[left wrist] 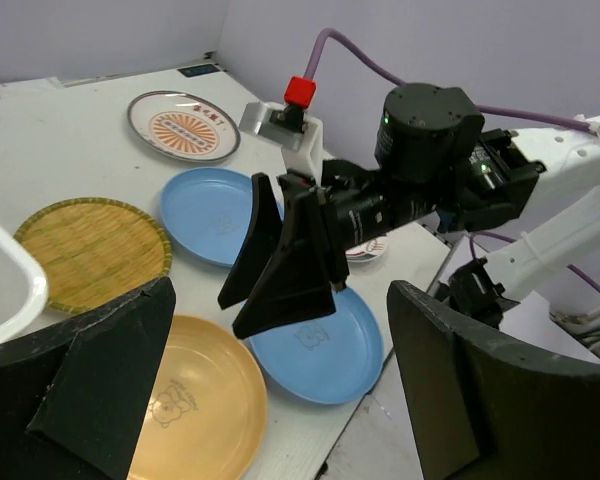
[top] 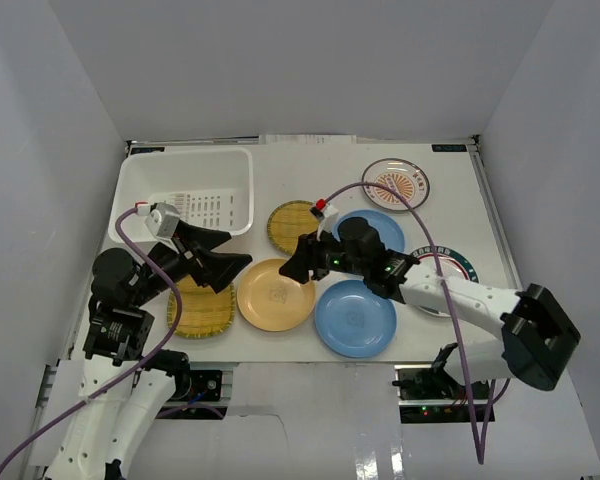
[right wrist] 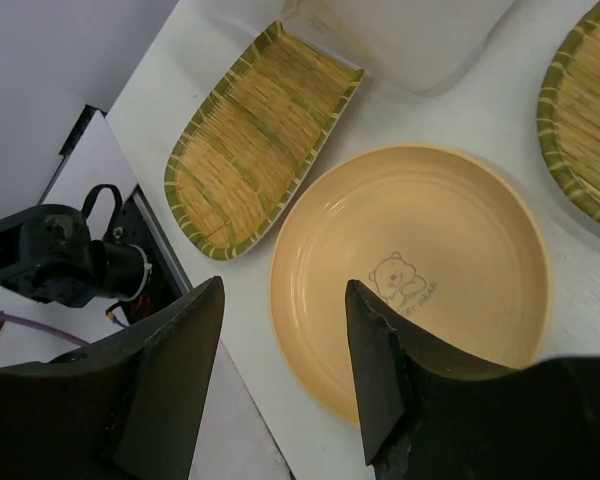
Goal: Place the plates into the plastic bin on the countertop
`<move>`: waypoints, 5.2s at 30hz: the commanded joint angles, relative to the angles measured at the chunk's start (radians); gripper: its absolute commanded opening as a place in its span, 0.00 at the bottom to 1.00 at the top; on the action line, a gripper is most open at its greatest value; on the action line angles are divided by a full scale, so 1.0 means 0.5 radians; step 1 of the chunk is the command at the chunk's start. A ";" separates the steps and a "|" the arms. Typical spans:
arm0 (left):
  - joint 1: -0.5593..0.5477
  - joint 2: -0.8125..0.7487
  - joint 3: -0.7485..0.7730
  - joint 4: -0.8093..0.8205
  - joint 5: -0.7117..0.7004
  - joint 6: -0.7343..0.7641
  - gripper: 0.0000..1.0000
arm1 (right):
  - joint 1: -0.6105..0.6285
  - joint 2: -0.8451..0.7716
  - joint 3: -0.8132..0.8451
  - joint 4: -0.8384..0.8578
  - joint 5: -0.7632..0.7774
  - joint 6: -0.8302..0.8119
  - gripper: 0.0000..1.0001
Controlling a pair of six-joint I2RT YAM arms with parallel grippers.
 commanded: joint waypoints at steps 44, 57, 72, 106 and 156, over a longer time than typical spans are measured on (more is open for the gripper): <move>-0.158 -0.149 0.126 -0.371 -0.986 0.125 0.98 | 0.718 1.543 0.938 0.347 1.145 -0.109 0.55; -0.158 -0.238 0.089 -0.377 -0.980 0.101 0.98 | 0.795 1.641 0.953 0.245 1.032 -0.039 0.49; -0.161 -0.204 0.288 -0.444 -1.213 0.116 0.98 | 0.841 1.010 0.686 0.482 1.259 0.035 0.08; -0.213 -0.143 0.083 -0.819 -1.480 -0.347 0.85 | 0.065 2.236 2.911 0.135 0.725 -0.168 0.08; -0.501 0.707 -0.831 -0.296 -1.529 -0.927 0.00 | 0.025 -0.571 -0.492 -0.563 0.676 -0.213 0.71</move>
